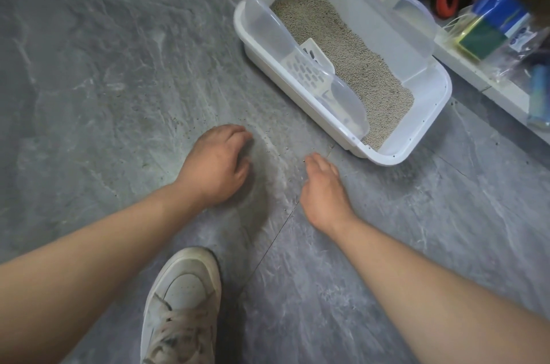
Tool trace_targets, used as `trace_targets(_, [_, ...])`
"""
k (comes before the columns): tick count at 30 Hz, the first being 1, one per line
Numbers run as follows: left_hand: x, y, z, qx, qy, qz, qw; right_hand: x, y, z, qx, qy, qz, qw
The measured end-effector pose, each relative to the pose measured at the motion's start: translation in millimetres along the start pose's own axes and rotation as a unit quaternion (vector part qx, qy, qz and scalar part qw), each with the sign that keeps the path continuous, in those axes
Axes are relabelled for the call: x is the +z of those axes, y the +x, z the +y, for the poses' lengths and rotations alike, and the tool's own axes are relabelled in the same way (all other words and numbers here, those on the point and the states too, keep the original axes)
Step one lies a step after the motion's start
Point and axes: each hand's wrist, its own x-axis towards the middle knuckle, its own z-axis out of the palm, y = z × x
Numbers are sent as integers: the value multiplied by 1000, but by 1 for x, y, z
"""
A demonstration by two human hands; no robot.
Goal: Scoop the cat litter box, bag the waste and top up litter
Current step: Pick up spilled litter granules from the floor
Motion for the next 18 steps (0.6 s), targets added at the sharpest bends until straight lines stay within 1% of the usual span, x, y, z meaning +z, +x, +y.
trace_targets(2, [3,-2,0,15,42,-16,999,1,4,7,33,9,38,999])
trace_targets(3, [6,-3,-1,19,45,-18,999,1,6,9,56,6,49,997])
trace_targets(4, [8,-3,0,9,12,-15,1000,1,6,10,65,-2,47,997])
trace_targets(5, [9,-2,3,-24,-72,-4,997,2,4,9,56,-9,36,998])
trace_targets(6, [6,0,10,-91,-210,10,973,3,3,7,31,-14,20,999])
trace_targets(7, [1,4,18,-181,-383,28,905,3,1,5,3,-14,4,1000])
trace_targets(8, [-3,9,24,-265,-536,48,800,1,0,3,-18,-10,-8,1000])
trace_targets(9, [-6,14,27,-320,-633,62,702,0,0,3,-25,-4,-10,1000])
trace_targets(10, [-8,17,26,-353,-683,62,637,-2,1,5,-16,5,1,1000])
trace_targets(11, [-9,18,24,-376,-708,54,595,-4,4,6,11,13,20,1000])
trace_targets(12, [-9,18,23,-392,-722,44,569,-6,7,8,46,15,38,998])
trace_targets(13, [-8,15,21,-403,-731,34,550,-7,10,9,77,9,45,996])
trace_targets(14, [-8,12,20,-412,-734,23,539,-7,11,7,91,1,40,995])
trace_targets(16, [-4,6,17,-424,-735,10,530,-5,9,-1,68,-9,13,998])
trace_targets(18, [-4,2,16,-425,-732,6,532,-3,6,-6,31,0,0,1000])
